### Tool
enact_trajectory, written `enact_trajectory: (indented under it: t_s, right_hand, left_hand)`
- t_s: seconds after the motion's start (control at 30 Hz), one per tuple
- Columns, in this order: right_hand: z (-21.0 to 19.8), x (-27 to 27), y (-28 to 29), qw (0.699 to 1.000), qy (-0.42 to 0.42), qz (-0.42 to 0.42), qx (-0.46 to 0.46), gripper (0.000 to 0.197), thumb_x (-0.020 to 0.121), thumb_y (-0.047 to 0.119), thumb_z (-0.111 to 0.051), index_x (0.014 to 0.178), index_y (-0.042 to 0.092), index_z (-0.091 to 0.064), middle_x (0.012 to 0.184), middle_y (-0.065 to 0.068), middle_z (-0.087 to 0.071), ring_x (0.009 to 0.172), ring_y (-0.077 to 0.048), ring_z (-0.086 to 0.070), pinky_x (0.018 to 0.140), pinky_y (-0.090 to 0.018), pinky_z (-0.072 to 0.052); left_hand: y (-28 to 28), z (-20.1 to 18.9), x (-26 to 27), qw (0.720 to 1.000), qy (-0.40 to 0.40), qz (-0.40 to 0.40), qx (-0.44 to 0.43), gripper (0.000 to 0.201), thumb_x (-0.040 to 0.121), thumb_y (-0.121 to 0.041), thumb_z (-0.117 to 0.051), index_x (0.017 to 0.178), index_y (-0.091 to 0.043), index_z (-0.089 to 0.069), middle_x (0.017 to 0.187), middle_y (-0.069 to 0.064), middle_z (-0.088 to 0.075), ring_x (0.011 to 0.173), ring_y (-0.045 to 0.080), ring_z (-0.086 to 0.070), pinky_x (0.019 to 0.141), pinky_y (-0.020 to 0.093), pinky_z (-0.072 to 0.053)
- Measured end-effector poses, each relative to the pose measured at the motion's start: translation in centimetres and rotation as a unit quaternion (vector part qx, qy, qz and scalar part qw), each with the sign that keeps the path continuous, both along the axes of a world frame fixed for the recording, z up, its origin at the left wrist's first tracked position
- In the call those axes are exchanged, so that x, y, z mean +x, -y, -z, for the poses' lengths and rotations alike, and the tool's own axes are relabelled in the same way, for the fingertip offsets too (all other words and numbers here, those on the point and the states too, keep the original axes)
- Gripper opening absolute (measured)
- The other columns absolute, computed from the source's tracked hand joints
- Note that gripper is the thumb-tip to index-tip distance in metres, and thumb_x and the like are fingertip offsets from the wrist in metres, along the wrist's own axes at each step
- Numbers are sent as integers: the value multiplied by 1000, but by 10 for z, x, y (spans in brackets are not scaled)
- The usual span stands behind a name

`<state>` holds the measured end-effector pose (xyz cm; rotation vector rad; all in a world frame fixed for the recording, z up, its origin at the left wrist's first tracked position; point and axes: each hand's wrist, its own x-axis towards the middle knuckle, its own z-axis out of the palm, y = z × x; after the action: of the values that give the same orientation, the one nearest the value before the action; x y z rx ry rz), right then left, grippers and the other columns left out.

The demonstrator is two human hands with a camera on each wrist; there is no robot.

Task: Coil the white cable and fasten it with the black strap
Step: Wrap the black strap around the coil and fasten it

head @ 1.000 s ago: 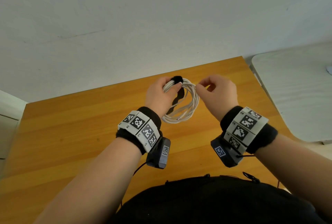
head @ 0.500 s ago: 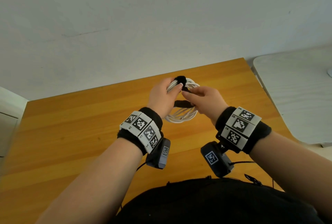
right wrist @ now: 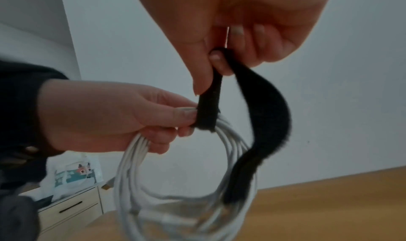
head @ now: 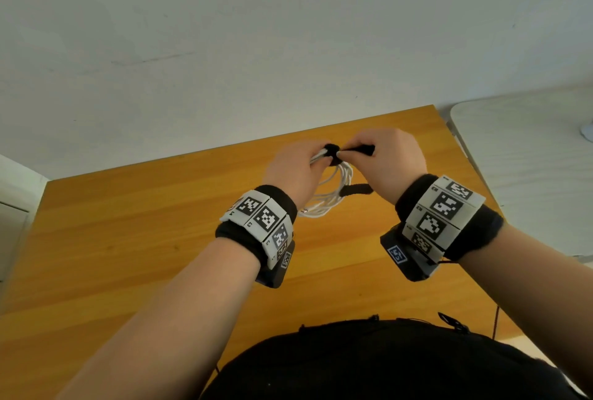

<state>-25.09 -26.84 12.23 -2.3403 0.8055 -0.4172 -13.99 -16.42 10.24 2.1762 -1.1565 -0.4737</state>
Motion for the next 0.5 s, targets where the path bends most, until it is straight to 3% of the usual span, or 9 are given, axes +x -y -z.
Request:
enact_trajectory:
  t_s: [0.07,0.13,0.2,0.27,0.37,0.5]
  right_hand:
    - [-3,4,7,998,-16,-6,-56,18,87,34,-59,88,24,-73,81,5,-66,98,-21,-51,79,-35,-43]
    - [-6,7,16,996,-32,-14,-79,17,87,35,-58,88,25,-72,84,5,-66,101,-22,-48,84,-37,-41]
    - [-7,10,25,997,-27,-23,-67,15,87,32,-59,88,22,-70,83,5,-64,95,-21,-54,81,-35,-43]
    - [-8,12,33,1000,-7,-21,-9,11,88,27,-59,88,19,-67,79,8,-61,82,-16,-58,69,-26,-44]
    - [-8,14,38,997,16,-10,74,10,89,23,-58,90,14,-63,75,6,-61,65,-12,-59,59,-22,-47]
    - [1,20,37,997,2,-21,74,11,89,23,-59,92,15,-65,77,12,-58,65,-2,-51,60,-17,-43]
  left_hand:
    - [0,-2,-3,1000,-9,12,6,28,96,-26,-45,120,-28,-61,110,-3,-68,99,16,-60,85,34,-48]
    - [-1,-5,-5,1000,-12,23,16,28,96,-28,-45,119,-28,-61,102,-3,-68,90,17,-60,77,34,-48]
    - [-2,-7,-8,999,-27,35,31,27,95,-28,-46,115,-29,-63,87,-5,-66,77,16,-58,66,32,-44]
    - [-5,-8,-10,998,-47,35,39,25,92,-29,-49,109,-32,-66,75,-9,-60,67,13,-53,59,28,-39]
    - [-9,-5,-14,997,-53,35,52,19,88,-38,-55,102,-34,-67,78,-11,-63,70,10,-55,57,24,-38]
    - [-9,-2,-18,995,-76,37,53,21,85,-44,-62,101,-33,-68,92,-11,-68,84,10,-59,69,26,-45]
